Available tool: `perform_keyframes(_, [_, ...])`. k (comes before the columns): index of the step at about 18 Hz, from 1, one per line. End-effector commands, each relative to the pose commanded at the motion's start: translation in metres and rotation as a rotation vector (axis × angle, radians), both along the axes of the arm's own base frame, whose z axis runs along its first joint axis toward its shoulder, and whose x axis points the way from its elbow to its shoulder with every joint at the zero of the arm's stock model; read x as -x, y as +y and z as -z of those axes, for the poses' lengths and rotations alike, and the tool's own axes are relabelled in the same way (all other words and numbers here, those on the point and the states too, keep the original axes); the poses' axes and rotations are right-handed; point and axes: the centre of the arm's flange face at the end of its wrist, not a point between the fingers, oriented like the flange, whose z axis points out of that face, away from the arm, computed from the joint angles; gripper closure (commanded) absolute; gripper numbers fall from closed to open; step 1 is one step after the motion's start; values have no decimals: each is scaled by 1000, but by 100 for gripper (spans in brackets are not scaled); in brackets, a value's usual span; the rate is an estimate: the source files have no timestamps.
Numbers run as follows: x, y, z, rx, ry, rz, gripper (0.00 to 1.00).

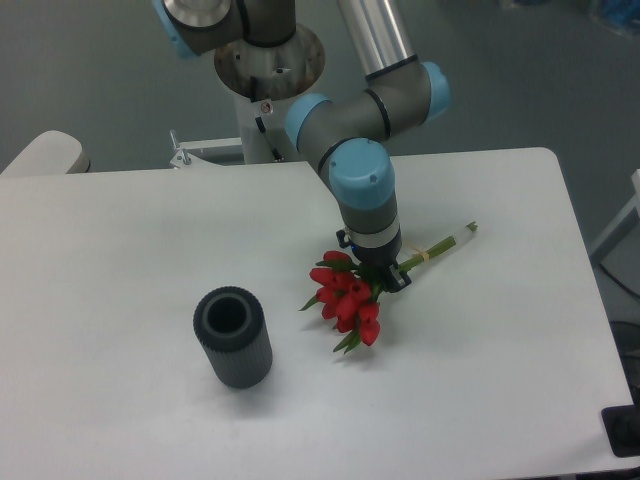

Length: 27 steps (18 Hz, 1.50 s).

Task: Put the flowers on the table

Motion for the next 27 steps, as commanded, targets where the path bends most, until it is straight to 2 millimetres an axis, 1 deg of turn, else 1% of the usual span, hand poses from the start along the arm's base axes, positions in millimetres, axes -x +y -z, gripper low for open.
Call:
perform_keyframes(2, [0,2,-1,-3,4,2,61])
perform_keyframes(4, [4,5,0,-4,5,2,45])
perform_keyframes(5, [7,8,-2,-8,11,2,33])
perform_keyframes(6, [9,10,-4,-12,16,3,16])
perform_keyframes(7, [10,11,-7,-16,21,5,3])
perform_keyframes(8, [12,13,-11,-21,28,6,0])
perform_keyframes(10, [19,17,-24,-38,52,5,0])
perform_keyframes(12, [22,17,-34,-49,66,3,0])
perform_keyframes(14, [26,22,-50,-77,84,-12,0])
perform_keyframes(16, [25,25,-54,-95,94,-54,0])
perform_keyframes(17, [27,29,-61,-118,105,-84,0])
perform_keyframes(19, [20,49,-81,-159,130,-74,0])
perform_keyframes(21, [20,57,-92,-178,145,-65,0])
perform_keyframes(22, [21,63,-104,-198,159,-58,0])
perform_keyframes(23, [21,72,-120,-225,175,-46,0])
perform_keyframes(25, [28,82,-151,-270,204,-41,0])
perform_keyframes(27, [36,86,-171,-287,201,-41,0])
